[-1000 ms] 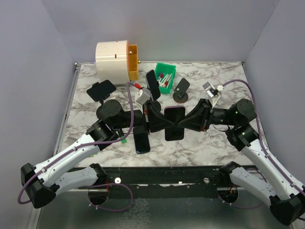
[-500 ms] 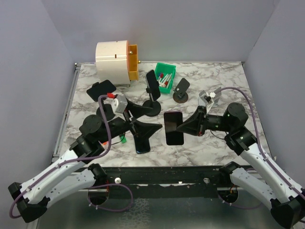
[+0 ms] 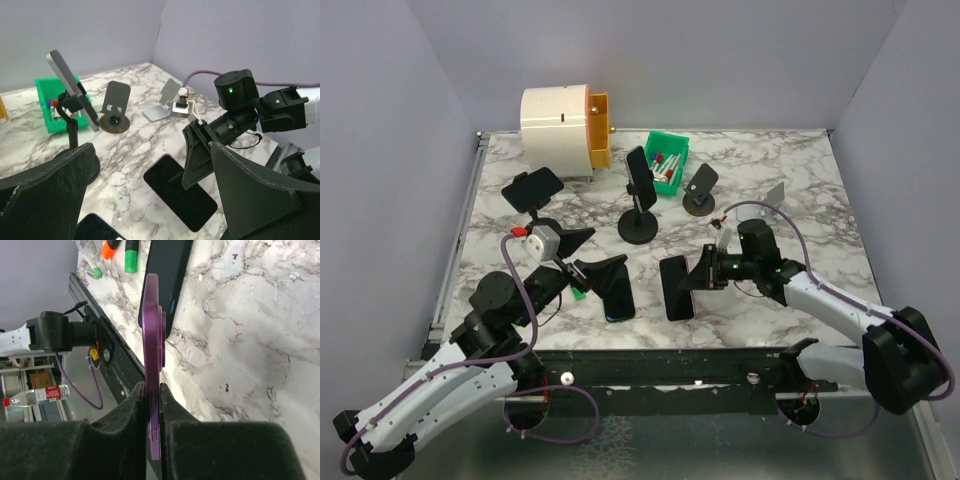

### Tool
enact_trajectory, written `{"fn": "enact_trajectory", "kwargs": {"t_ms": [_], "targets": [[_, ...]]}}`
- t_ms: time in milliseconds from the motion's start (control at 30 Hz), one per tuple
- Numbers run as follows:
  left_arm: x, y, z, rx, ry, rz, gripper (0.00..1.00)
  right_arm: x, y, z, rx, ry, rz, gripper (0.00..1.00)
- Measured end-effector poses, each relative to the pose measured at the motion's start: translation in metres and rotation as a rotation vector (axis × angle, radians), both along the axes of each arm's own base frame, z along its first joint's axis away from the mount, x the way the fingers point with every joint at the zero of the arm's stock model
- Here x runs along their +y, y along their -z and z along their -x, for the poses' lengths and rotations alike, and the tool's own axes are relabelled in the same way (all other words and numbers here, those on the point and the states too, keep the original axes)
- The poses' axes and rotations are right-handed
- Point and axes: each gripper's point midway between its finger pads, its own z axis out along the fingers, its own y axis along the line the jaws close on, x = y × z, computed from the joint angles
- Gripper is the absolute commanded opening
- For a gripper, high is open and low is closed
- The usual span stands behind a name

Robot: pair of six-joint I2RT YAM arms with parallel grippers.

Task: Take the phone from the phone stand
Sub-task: Place the phone at the center of the board.

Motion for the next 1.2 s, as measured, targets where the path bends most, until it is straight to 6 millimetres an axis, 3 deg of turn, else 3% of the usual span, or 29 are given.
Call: {"fn": "enact_trajectory", "kwargs": {"t_ms": [133, 467, 733, 1200], "targets": [[0.004, 0.019, -0.002, 0.021, -0.022, -0.028, 0.99, 0.012, 0.016, -0.008, 0.025, -0.008, 0.003, 0.00], [0.008, 0.019, 0.000, 0.013, -0.029, -0.036, 0.99, 0.032, 0.069, -0.029, 0.122, 0.027, 0.015, 0.00], [0.009, 0.019, 0.000, 0.010, -0.030, -0.038, 0.99, 0.049, 0.074, -0.043, 0.147, 0.060, -0.039, 0.00], [0.008, 0.019, 0.001, 0.009, -0.026, -0.039, 0.99, 0.074, 0.080, -0.042, 0.197, 0.067, -0.074, 0.00]]}}
